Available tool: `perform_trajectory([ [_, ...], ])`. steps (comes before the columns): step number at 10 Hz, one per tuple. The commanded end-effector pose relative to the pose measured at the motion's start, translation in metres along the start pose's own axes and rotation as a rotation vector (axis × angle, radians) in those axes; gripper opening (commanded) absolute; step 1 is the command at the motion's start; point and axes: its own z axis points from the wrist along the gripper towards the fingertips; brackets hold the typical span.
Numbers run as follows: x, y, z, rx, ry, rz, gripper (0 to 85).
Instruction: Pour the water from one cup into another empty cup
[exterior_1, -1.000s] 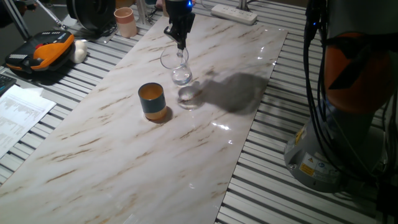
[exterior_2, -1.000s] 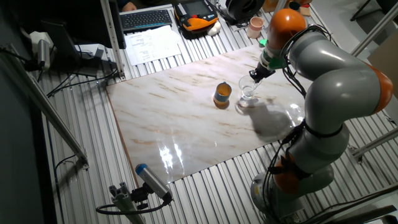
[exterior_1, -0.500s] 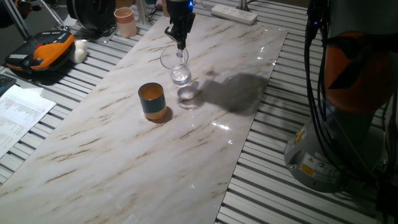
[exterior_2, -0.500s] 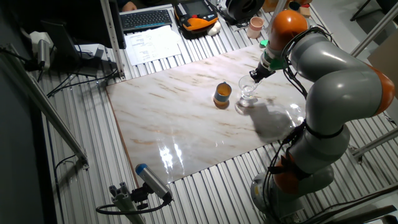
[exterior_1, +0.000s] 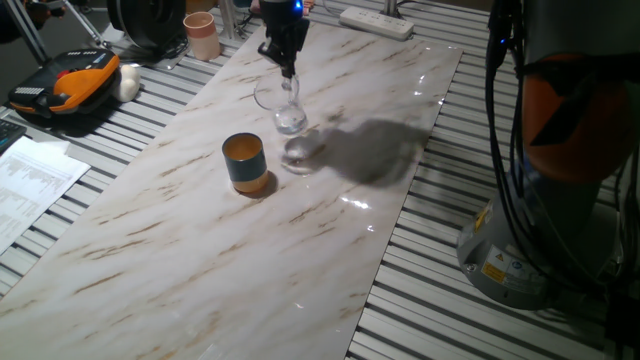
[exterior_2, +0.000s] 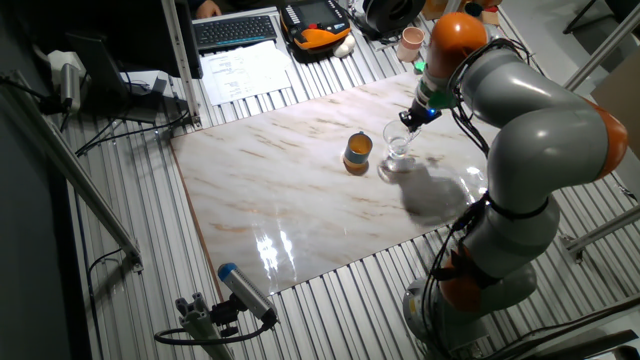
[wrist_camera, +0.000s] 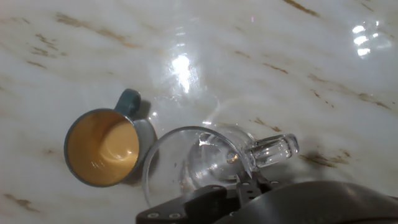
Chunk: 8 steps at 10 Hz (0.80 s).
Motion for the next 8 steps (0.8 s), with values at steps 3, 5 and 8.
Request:
perform_trajectory([
  [3,-0.011,0.007,-0.01,0.049,0.011,0.002,0.0],
  [5,-0.011,0.01,-0.012,0.069,0.008,-0.003,0.0],
  [8,-0.012,0.016,-0.013,0.093,0.001,-0.004,0.0],
])
